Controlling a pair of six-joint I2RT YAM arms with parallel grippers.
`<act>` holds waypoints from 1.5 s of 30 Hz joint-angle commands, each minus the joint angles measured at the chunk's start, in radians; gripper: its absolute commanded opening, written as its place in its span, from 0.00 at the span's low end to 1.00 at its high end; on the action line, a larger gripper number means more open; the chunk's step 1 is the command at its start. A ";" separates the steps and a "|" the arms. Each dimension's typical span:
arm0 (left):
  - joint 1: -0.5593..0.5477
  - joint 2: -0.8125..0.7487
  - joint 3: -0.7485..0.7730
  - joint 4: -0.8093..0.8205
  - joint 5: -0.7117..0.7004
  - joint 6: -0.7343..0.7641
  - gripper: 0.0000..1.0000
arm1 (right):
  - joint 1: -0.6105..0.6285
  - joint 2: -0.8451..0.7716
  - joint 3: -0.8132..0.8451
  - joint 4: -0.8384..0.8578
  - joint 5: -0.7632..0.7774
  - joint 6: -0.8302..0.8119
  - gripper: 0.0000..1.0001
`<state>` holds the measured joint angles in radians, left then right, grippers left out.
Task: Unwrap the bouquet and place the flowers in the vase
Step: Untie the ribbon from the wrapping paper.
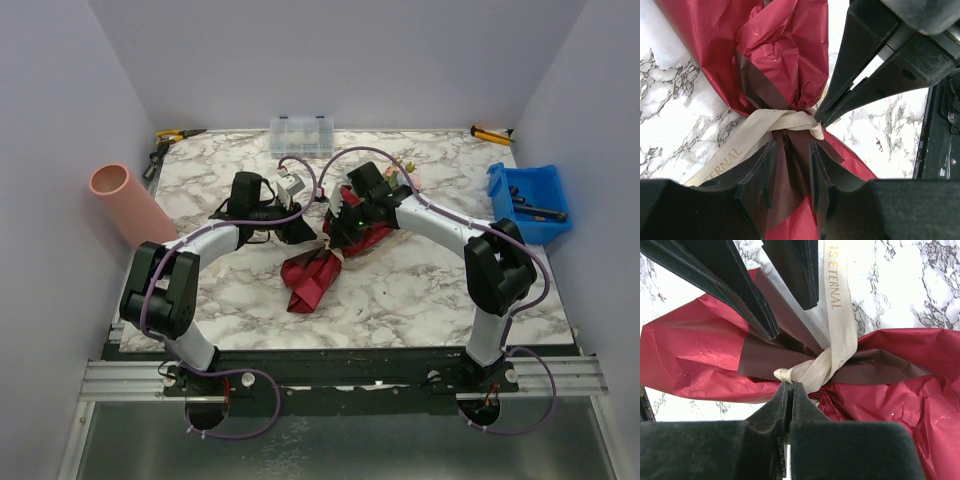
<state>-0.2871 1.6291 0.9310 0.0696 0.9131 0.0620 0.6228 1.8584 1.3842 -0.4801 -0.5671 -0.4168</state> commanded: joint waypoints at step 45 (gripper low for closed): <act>0.028 -0.122 0.187 -0.551 -0.201 0.176 0.99 | -0.036 -0.181 -0.091 0.137 0.161 0.066 0.80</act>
<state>-0.2863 1.5349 1.0672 -0.2703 0.7437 0.2085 0.5919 1.7367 1.3148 -0.3847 -0.4179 -0.3653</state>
